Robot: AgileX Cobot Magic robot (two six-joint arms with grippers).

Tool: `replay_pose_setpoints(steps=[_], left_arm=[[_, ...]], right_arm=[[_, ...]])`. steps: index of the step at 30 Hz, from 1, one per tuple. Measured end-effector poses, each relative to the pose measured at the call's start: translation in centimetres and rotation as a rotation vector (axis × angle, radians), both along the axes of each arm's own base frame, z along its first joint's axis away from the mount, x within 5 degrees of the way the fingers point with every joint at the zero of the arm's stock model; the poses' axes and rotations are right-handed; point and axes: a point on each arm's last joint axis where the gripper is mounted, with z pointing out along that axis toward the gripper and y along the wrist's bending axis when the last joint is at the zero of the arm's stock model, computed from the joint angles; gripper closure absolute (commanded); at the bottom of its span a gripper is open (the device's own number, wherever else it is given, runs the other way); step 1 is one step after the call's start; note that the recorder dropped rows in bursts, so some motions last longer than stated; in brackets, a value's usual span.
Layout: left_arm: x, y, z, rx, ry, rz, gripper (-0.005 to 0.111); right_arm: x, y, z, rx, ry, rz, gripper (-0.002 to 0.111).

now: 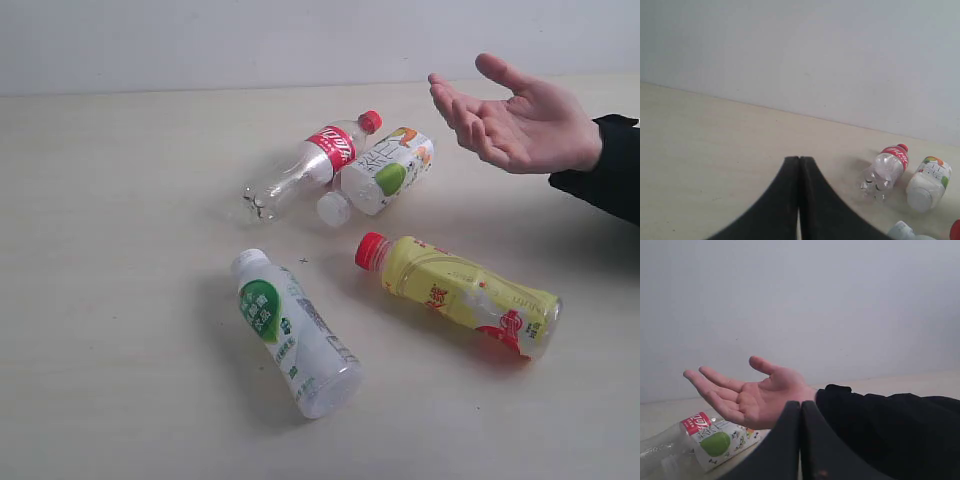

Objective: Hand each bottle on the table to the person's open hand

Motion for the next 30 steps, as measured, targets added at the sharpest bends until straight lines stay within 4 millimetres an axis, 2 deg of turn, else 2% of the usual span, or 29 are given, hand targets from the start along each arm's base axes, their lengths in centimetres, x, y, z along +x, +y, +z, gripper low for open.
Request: replay_pose_setpoints(steps=[2,7,9,22,27,29,30], left_arm=[[0.0,0.0,0.0,0.000,0.000,0.000,0.107],[0.0,0.0,0.0,0.000,0.000,0.000,0.107],[0.0,0.0,0.0,0.000,0.000,0.000,0.107],[0.0,0.0,0.0,0.000,0.000,0.000,0.107],[0.0,0.0,0.0,0.000,0.000,0.000,0.107],[0.0,0.0,0.0,0.000,0.000,0.000,0.107],[0.0,0.0,0.0,0.000,0.000,0.000,0.107]], right_arm=[[0.0,0.0,0.1,0.035,-0.012,0.002,0.108],[0.0,0.0,0.7,0.326,-0.051,0.018,0.108],[0.0,0.0,0.7,0.377,-0.053,0.020,0.108],[-0.5,-0.4,3.0,0.384,-0.299,0.023,0.108],[0.1,-0.2,6.3,0.329,-0.237,0.030,0.105],[1.2,0.0,8.1,0.312,-0.199,0.026,0.105],[2.5,0.1,9.7,0.275,-0.149,0.021,0.105]])
